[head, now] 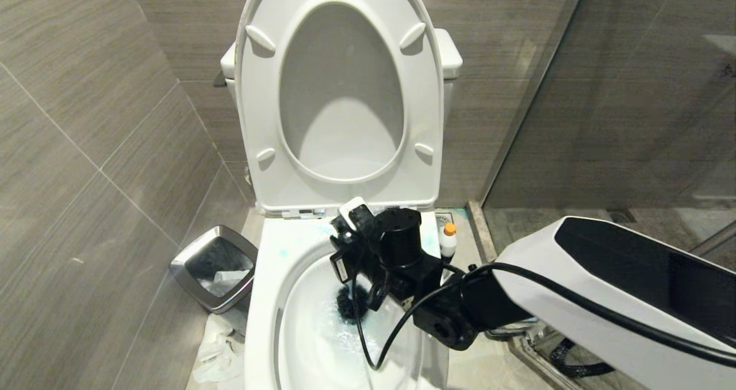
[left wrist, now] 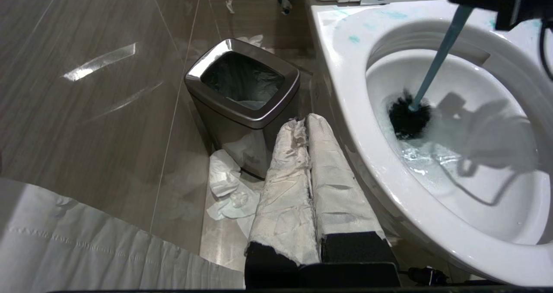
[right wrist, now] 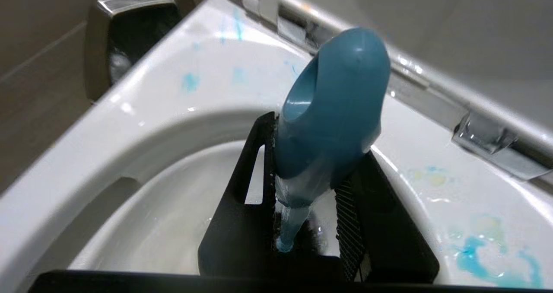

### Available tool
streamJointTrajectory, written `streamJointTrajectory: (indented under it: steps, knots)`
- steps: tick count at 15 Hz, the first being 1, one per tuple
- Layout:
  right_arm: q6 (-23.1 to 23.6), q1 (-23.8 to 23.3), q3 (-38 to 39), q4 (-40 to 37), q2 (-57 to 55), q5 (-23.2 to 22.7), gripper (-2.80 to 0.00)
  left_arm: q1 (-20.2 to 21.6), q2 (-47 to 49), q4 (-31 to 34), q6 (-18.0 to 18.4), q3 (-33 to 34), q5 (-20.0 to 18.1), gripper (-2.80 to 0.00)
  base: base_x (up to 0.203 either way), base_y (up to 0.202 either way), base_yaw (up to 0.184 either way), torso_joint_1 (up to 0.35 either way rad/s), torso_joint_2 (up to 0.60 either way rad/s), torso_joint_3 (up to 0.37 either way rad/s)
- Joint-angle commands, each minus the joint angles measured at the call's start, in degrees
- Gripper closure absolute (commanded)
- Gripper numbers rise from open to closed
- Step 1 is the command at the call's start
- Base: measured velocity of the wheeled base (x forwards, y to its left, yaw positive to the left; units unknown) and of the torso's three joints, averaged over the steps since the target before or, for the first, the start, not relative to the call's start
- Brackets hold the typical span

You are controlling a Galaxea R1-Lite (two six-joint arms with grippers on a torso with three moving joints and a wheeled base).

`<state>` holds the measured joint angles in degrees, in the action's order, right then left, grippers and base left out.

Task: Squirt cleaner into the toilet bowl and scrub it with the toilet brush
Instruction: Scrub the toilet bowl

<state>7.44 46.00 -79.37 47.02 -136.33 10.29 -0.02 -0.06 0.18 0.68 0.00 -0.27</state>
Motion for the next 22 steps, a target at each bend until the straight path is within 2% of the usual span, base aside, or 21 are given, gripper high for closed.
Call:
streamJointTrajectory:
  steps: [1,5,11,15,22]
  knots:
    - [0.2,-0.3,-2.6,0.3,-5.4,0.9,0.0,0.0,0.1,0.0,0.0,0.1,0.0,0.0,0.0,0.0,0.0,0.0,0.0,0.0]
    - [0.2,-0.3,-1.7,0.2,0.0,0.9,0.0,0.0,0.1,0.0,0.0,0.1,0.0,0.0,0.0,0.0,0.0,0.0,0.0,0.0]
    - [-1.5,-0.1,4.8,-1.6,14.3,0.3,0.0,0.0,0.1,0.0,0.0,0.1,0.0,0.0,0.0,0.0,0.0,0.0,0.0,0.0]
    - [-1.5,-0.1,4.7,-1.5,11.2,0.3,0.0,0.0,0.1,0.0,0.1,0.1,0.0,0.0,0.0,0.0,0.0,0.0,0.0,0.0]
    - [-1.1,-0.2,3.5,-1.2,-1.5,0.8,0.0,0.0,0.1,0.0,0.0,0.1,0.0,0.0,0.0,0.0,0.0,0.0,0.0,0.0]
